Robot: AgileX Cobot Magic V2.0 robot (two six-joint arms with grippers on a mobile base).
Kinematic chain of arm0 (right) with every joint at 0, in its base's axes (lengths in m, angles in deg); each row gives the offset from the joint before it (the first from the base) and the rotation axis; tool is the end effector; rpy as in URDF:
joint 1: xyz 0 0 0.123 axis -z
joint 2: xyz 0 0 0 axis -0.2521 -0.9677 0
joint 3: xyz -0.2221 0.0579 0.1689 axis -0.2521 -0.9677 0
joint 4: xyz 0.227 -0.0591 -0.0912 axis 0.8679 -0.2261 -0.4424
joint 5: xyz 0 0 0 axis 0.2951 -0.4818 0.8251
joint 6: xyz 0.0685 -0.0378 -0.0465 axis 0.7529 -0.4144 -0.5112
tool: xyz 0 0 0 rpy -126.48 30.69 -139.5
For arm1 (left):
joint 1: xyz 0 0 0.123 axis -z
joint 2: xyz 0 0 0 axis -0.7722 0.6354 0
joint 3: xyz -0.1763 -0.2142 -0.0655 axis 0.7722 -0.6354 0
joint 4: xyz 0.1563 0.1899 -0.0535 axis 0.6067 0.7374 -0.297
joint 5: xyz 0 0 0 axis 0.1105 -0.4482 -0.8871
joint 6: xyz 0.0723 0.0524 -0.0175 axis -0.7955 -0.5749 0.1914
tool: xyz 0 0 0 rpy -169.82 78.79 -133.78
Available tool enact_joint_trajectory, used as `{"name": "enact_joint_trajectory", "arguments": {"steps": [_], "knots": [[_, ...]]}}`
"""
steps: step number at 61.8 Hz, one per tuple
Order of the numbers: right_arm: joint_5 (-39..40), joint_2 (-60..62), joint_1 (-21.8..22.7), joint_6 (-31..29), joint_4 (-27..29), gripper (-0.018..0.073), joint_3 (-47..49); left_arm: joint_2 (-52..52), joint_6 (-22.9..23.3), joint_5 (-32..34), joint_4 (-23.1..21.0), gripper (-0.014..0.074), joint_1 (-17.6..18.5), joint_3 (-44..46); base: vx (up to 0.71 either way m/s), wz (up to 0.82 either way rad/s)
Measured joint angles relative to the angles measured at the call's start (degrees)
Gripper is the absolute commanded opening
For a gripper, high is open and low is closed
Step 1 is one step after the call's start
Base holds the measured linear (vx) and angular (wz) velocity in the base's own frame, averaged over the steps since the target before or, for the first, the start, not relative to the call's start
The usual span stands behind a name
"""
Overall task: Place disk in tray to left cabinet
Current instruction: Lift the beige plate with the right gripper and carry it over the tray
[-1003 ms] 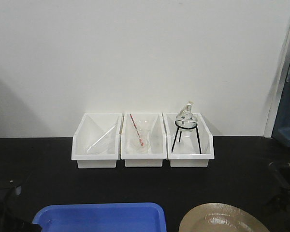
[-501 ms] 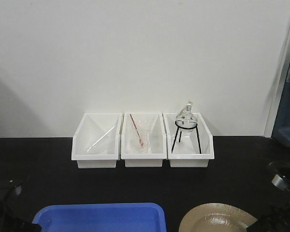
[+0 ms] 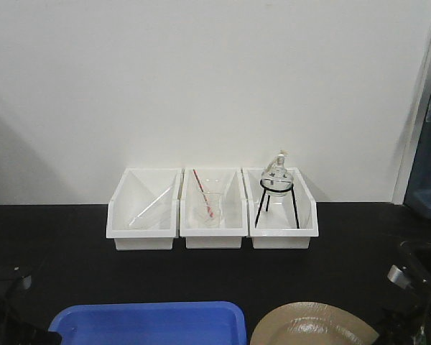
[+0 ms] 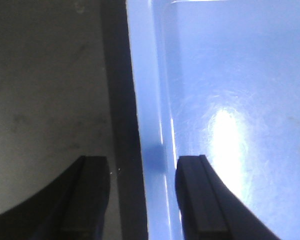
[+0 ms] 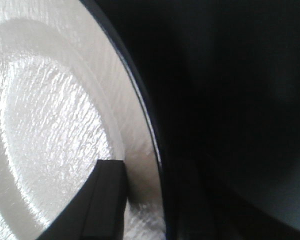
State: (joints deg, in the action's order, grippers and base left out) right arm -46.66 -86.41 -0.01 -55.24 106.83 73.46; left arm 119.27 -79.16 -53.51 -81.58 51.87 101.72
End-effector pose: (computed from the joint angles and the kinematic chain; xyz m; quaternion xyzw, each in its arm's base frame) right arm 0.3606 -0.0416 0.1455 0.0244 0.9565 0.2862 0.0499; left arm 0.3241 -0.0204 0.1861 0.0390 0.9845 -0.0693 0.1561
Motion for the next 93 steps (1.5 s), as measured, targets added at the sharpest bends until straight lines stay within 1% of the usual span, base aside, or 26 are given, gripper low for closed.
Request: {"name": "enact_joint_trajectory", "arguments": {"steps": [3,9,22,29,45,51,58,63,68,73,80,86,93], "knots": [[0.00,0.00,0.00,0.25,0.20,-0.0015,0.00,0.00,0.00,0.00,0.00,0.0444,0.00,0.00,0.00,0.00],[0.00,0.00,0.00,0.41,1.30,-0.0011,0.00,0.00,0.00,0.00,0.00,0.0444,0.00,0.00,0.00,0.00],[0.56,1.80,0.00,0.41,7.27,-0.0008,0.00,0.00,0.00,0.00,0.00,0.0444,0.00,0.00,0.00,0.00],[0.95,4.26,0.00,0.52,9.47,-0.0008,0.00,0.00,0.00,0.00,0.00,0.0444,0.00,0.00,0.00,0.00],[0.59,8.92,0.00,0.87,10.89,-0.0008,0.00,0.00,0.00,-0.11,0.00,0.0444,0.00,0.00,0.00,0.00],[0.40,9.82,-0.12,0.34,13.45,-0.0008,0.00,0.00,0.00,-0.18,0.00,0.0444,0.00,0.00,0.00,0.00],[0.11,10.27,-0.98,-1.30,18.91,-0.0006,0.00,0.00,0.00,-0.22,0.00,0.0444,0.00,0.00,0.00,0.00],[0.30,10.60,-2.93,-2.51,24.09,-0.0006,0.00,0.00,0.00,-0.56,0.00,0.0444,0.00,0.00,0.00,0.00],[0.87,10.78,-6.49,-3.04,27.72,-0.0006,0.00,0.00,0.00,-1.16,0.00,0.0444,0.00,0.00,0.00,0.00],[2.19,10.78,-10.40,-3.22,28.49,-0.0006,0.00,0.00,0.00,-1.80,0.00,0.0444,0.00,0.00,0.00,0.00],[5.19,10.22,-17.12,-3.49,28.44,-0.0006,0.00,0.00,0.00,-2.21,0.00,0.0444,0.00,0.00,0.00,0.00],[9.11,8.83,-23.26,-3.49,28.92,-0.0006,0.00,0.00,0.00,-2.21,0.00,0.0444,0.00,0.00,0.00,0.00],[13.07,6.51,-29.33,-3.49,30.60,-0.0006,0.00,0.00,0.00,-2.62,0.00,0.0444,0.00,0.00,0.00,0.00]]}}
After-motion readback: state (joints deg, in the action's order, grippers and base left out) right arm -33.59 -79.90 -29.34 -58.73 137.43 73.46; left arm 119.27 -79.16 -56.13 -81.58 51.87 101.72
